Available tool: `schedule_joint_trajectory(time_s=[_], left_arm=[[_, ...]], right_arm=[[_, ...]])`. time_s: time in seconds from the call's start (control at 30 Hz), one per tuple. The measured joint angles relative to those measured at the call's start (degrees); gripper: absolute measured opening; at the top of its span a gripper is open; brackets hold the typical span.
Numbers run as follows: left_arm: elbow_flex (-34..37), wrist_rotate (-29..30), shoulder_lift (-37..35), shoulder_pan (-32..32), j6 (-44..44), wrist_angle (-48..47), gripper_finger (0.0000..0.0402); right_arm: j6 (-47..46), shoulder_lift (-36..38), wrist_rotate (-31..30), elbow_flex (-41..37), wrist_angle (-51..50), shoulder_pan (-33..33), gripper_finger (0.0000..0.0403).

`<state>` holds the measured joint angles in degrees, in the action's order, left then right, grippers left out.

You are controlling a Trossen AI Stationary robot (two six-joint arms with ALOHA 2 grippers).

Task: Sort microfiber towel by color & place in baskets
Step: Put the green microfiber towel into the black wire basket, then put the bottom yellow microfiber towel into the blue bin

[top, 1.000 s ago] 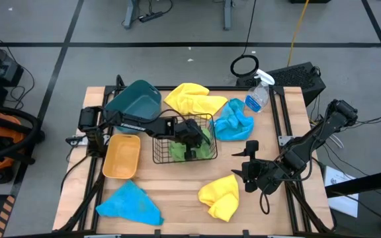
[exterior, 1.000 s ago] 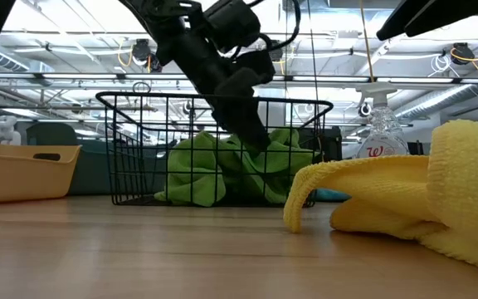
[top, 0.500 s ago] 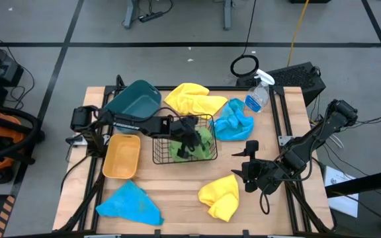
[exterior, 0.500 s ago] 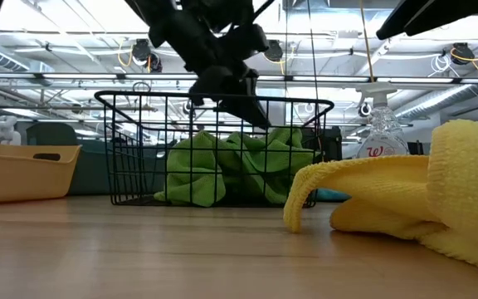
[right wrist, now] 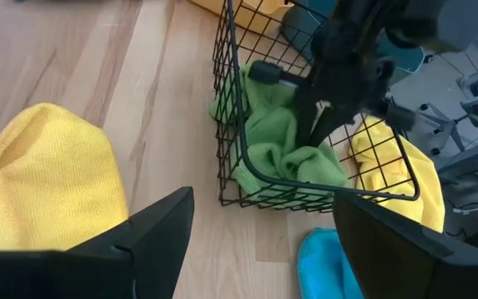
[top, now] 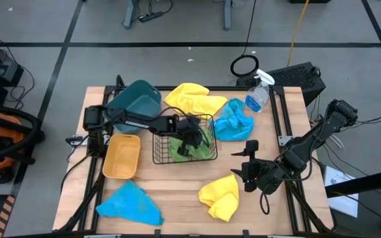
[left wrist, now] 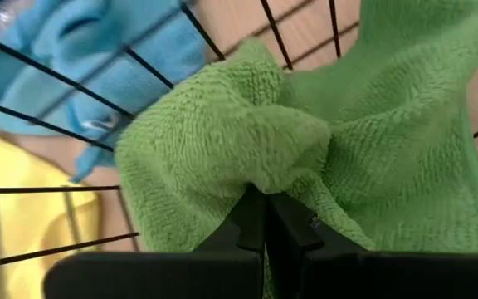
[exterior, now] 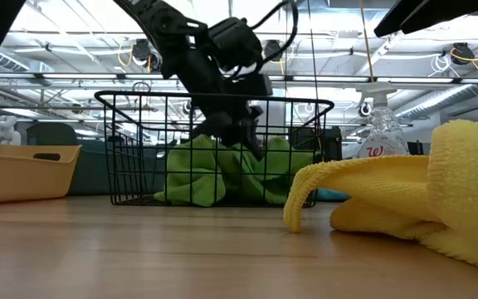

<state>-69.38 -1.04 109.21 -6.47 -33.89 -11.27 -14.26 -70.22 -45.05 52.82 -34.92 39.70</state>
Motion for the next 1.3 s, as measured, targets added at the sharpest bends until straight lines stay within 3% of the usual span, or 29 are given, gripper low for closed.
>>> schedule_joint_trajectory(time_s=[0.33, 0.73, 0.93, 1.1, 1.3], left_arm=[[0.0, 1.39, 1.22, 0.68, 0.52, -0.01, 0.0004], [0.04, 11.32, -7.38, 7.06, 2.47, -2.15, 0.0004], [0.02, 16.37, -12.57, 12.16, 9.46, -2.87, 0.0004], [0.0, 17.45, -16.82, 17.69, 20.45, -3.36, 0.0004], [0.0, 17.46, -16.83, 25.34, 28.54, -3.89, 0.0004]], right_arm=[[0.2, 0.0, 0.03, 0.0, -0.01, -0.02, 0.0281], [0.15, 0.0, 0.1, 0.0, -0.12, -0.02, 0.0281], [-0.98, 0.04, 0.66, -0.75, 0.32, 0.01, 0.0281], [-4.84, 0.02, 6.89, -5.26, 2.35, 0.95, 0.0281], [-7.77, 0.02, 20.3, -12.39, 16.16, 3.07, 0.0281]])
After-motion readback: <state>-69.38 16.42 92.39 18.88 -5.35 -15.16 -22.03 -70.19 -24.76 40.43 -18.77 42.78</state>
